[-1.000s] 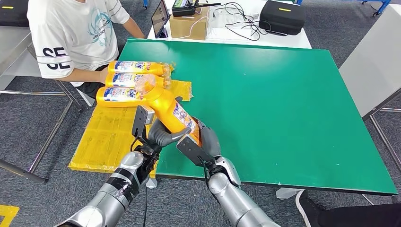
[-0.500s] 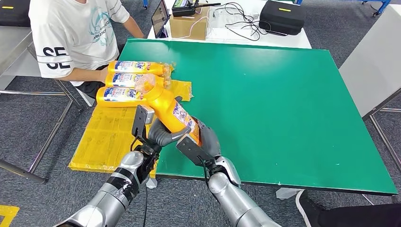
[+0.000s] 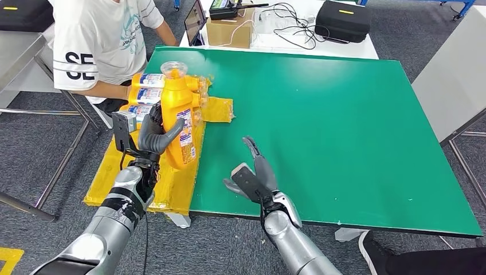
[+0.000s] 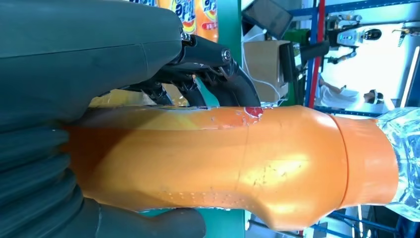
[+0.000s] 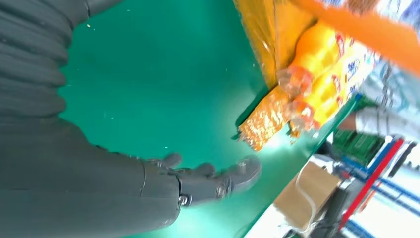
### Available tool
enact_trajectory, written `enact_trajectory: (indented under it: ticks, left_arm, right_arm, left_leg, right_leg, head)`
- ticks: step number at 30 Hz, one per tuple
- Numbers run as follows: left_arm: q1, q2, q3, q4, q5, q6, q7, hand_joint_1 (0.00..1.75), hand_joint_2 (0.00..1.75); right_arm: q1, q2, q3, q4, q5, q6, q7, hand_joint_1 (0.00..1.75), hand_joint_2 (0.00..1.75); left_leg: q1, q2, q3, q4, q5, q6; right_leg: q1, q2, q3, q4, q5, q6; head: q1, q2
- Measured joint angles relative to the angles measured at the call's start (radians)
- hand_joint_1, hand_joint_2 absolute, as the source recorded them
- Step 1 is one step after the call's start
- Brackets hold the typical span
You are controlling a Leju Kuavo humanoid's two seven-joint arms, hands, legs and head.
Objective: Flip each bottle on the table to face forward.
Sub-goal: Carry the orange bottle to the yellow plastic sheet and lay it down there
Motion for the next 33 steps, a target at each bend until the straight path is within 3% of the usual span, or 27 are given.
enact_trajectory:
  ticks: [13, 17, 19, 22, 26, 29, 33]
  left_arm:
    - [-0.001, 0.0, 0.044, 0.0, -0.05, -0.018, 0.0, 1.75, 1.75]
    - [-0.008, 0.006, 0.044, 0.01, -0.165, 0.051, -0.014, 1.75, 1.75]
    - [-0.015, 0.017, 0.037, 0.024, -0.291, 0.156, -0.039, 1.75, 1.75]
    - [-0.032, 0.039, 0.008, 0.054, -0.526, 0.384, -0.057, 1.75, 1.75]
    - [-0.057, 0.07, -0.039, 0.109, -0.866, 0.64, 0.004, 1.75, 1.75]
    - [-0.046, 0.079, -0.038, 0.118, -1.152, 0.702, 0.075, 1.75, 1.75]
    - [0.008, 0.075, 0.034, 0.049, -1.58, 0.711, 0.16, 1.75, 1.75]
  right_arm:
    - [0.004, -0.005, -0.007, -0.012, 0.003, -0.001, 0.001, 0.0, 1.75]
    - [0.006, -0.009, -0.011, -0.021, -0.005, -0.001, -0.003, 0.0, 1.75]
    - [0.008, -0.012, -0.015, -0.03, -0.008, 0.0, -0.006, 0.0, 1.75]
    - [0.01, -0.013, -0.022, -0.042, -0.008, 0.0, -0.007, 0.0, 1.75]
    - [0.01, -0.013, -0.03, -0.052, -0.01, 0.003, -0.009, 0.0, 1.75]
    - [0.01, -0.013, -0.032, -0.055, -0.013, 0.008, -0.01, 0.0, 1.75]
    - [0.01, -0.013, -0.033, -0.058, -0.017, 0.013, -0.012, 0.0, 1.75]
  left_leg:
    - [0.0, 0.0, 0.0, 0.0, 0.0, 0.0]
    - [0.0, 0.001, 0.0, 0.0, 0.0, 0.0]
    - [0.0, 0.001, 0.0, 0.0, 0.0, 0.0]
    - [0.0, 0.001, 0.0, 0.0, 0.0, 0.0]
    - [0.0, 0.0, 0.0, 0.0, 0.0, 0.0]
    - [0.0, 0.001, 0.0, 0.0, 0.0, 0.0]
    - [0.0, 0.001, 0.0, 0.0, 0.0, 0.0]
  right_leg:
    - [0.0, 0.0, -0.001, 0.0, 0.0, 0.0]
    - [0.0, 0.0, -0.001, 0.0, 0.0, 0.0]
    - [0.0, 0.0, -0.001, 0.0, 0.0, 0.0]
    - [0.0, 0.0, -0.001, 0.0, 0.0, 0.0]
    - [0.0, 0.0, 0.0, 0.0, 0.0, 0.0]
    - [0.0, 0.0, 0.0, 0.0, 0.0, 0.0]
    - [0.0, 0.0, -0.001, 0.0, 0.0, 0.0]
  head:
    - [0.0, 0.0]
    - [0.0, 0.0]
    - [0.0, 0.0]
    - [0.0, 0.0]
    - [0.0, 0.0]
    - [0.0, 0.0]
    - [0.0, 0.0]
